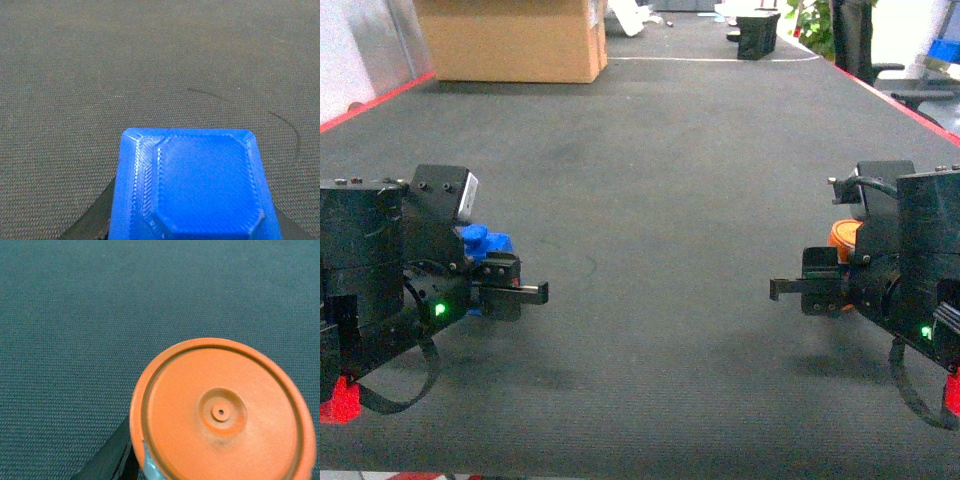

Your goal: Sort blue parts and orange caps into right shelf containers

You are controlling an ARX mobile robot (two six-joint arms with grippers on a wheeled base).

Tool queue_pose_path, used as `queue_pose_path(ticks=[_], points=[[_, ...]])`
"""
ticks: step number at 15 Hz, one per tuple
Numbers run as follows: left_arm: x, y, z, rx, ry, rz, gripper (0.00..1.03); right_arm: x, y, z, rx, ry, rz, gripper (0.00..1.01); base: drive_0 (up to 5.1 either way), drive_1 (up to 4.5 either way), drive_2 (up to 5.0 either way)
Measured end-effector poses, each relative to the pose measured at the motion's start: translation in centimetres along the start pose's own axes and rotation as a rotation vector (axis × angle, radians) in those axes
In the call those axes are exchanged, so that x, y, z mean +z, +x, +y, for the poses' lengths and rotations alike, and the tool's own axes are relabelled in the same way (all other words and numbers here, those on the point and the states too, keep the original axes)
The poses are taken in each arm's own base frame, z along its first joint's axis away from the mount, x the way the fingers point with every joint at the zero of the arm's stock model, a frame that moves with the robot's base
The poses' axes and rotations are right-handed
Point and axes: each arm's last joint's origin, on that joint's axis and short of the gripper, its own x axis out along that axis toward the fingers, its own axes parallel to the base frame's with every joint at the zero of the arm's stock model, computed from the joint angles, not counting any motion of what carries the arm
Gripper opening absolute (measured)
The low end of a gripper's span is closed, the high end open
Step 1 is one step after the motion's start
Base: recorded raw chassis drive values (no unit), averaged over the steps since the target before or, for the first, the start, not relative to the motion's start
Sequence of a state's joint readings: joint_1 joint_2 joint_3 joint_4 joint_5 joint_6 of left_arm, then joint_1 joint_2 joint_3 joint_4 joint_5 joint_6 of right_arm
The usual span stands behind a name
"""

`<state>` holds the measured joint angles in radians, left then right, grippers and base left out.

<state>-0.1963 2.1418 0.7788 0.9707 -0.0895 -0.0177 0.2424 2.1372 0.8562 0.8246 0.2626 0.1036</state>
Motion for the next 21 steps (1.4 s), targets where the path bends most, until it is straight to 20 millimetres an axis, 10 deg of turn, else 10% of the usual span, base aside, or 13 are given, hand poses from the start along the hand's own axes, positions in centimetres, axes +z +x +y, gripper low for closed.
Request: queue_pose_path(ticks=[6, 8, 9, 10, 15, 21], points=[[2.9, -3.8, 1.5, 0.064, -0.031, -0.184, 0.43, 2.8, -5.1, -1.1, 0.014, 0.042, -0.173, 0.45, 0.0, 0.00, 0.0], [5.0, -7.3, 2.6, 0.119, -0.049, -0.307, 0.43, 3.6, -8.5, -1.9, 0.018, 0.042, -0.238, 0.45, 0.0, 0.00, 0.0], [5.1, -13.7, 3.4, 0.225, -0.062, -0.399, 0.43, 3.6, -14.9, -3.3, 0.026, 0.061, -0.323, 0.45, 0.0, 0.00, 0.0], [4.7, -15.9, 3.4, 0.258, -0.073, -0.420, 0.43, 2.8, -17.1, -3.6, 0.025, 0.060, -0.327, 0.45, 0.0, 0.00, 0.0], [4.0, -23.3, 2.7, 0.302, -0.100, -0.493, 0.43, 1.2, -25.4, -5.8, 0.001, 0.077, -0.429, 0.45, 0.0, 0.00, 0.0], [3.0, -25.1, 2.7, 0.139, -0.045, -0.387, 0.42, 0.7, -26.9, -6.7, 0.037, 0.025, -0.425, 0.45, 0.0, 0.00, 0.0]])
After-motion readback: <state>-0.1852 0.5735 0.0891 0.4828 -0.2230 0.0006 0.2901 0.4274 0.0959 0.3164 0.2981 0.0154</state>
